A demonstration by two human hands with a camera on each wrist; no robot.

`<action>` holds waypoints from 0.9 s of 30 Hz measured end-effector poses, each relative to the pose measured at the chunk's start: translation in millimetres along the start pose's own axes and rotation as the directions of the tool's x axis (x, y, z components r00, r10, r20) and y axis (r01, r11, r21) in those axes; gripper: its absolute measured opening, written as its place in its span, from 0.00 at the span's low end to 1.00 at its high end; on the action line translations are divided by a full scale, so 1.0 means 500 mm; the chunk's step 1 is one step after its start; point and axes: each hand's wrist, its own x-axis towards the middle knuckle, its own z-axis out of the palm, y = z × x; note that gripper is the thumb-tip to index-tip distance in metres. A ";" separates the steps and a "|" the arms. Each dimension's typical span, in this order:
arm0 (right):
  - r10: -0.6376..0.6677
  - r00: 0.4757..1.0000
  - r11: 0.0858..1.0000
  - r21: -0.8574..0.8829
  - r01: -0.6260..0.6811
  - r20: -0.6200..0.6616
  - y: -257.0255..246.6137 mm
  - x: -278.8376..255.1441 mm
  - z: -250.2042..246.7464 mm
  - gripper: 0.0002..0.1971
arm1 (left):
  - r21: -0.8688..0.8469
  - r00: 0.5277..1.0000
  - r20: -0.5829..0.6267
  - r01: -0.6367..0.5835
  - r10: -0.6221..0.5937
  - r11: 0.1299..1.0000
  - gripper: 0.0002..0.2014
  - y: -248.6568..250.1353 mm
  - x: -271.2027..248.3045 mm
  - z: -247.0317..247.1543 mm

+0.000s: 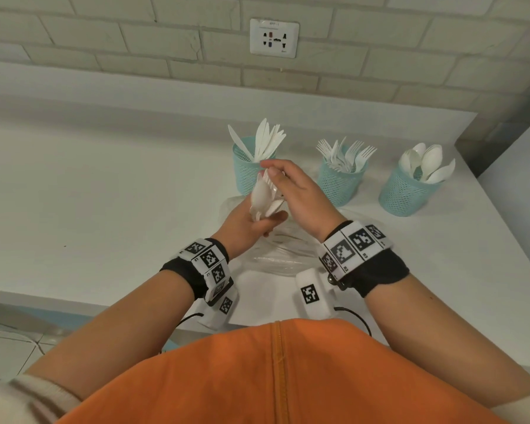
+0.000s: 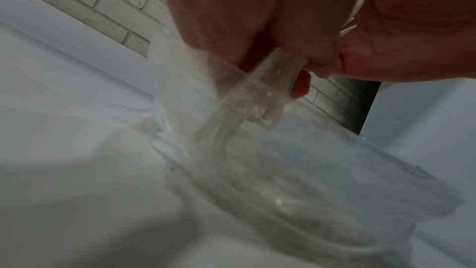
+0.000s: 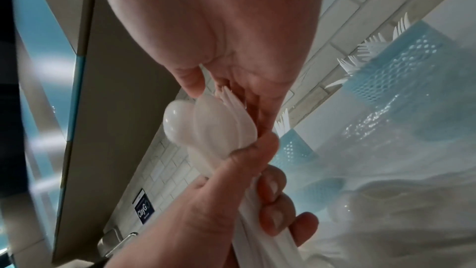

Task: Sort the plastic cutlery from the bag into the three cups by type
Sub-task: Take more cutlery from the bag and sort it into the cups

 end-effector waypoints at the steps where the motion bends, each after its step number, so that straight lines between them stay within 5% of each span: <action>1: 0.002 1.000 1.000 0.028 -0.002 0.000 0.001 0.000 0.003 0.17 | 0.014 1.000 0.009 -0.020 0.020 1.000 0.11 -0.003 0.005 -0.002; 6: 0.025 0.999 0.999 -0.033 -0.024 0.043 0.030 -0.002 0.014 0.18 | 0.145 0.999 0.011 0.047 -0.050 0.988 0.16 -0.035 0.013 -0.009; 12: 0.040 0.998 0.997 -0.061 -0.037 0.056 0.046 -0.001 0.010 0.26 | 0.077 0.993 0.043 0.104 -0.108 0.992 0.13 -0.032 0.011 -0.012; 17: 0.057 0.997 0.998 -0.035 -0.055 0.058 0.011 0.004 -0.026 0.15 | 0.005 0.990 0.071 0.121 -0.121 0.993 0.08 -0.023 0.008 -0.012; 27: 0.037 0.965 0.948 -0.316 0.048 0.258 -0.058 0.033 -0.086 0.11 | 0.150 1.000 0.010 -0.028 0.027 0.988 0.22 -0.002 0.018 -0.011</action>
